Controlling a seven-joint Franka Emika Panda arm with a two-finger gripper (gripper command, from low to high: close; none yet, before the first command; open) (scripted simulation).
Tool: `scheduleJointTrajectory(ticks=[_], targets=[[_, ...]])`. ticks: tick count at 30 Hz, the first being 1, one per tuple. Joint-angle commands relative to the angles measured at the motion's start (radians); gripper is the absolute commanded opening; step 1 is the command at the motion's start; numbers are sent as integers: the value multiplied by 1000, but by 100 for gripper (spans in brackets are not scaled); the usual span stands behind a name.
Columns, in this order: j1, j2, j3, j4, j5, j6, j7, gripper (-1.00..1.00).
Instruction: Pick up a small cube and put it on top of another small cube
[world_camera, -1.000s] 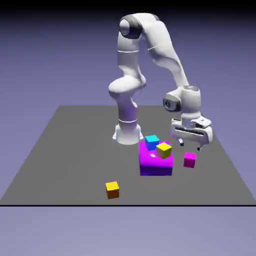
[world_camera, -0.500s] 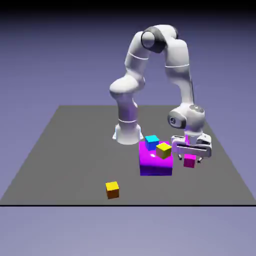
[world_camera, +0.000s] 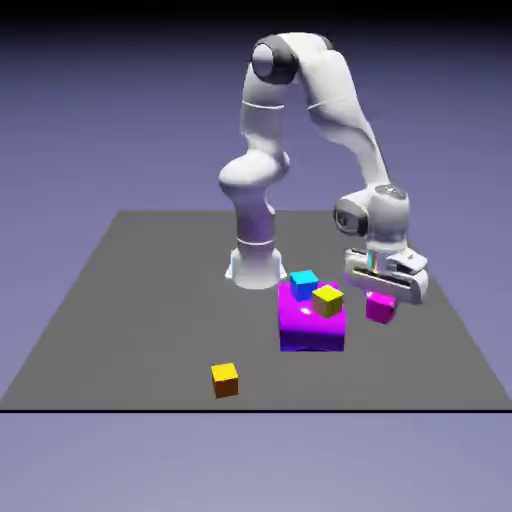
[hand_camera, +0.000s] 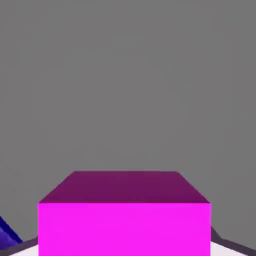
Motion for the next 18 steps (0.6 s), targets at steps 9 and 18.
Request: scheduleJointTrajectory(ticks=[9, 18], targets=[[-217, 23, -127, 96, 45, -90, 391, -100], [-458, 44, -251, 182, 68, -203, 783, -100]])
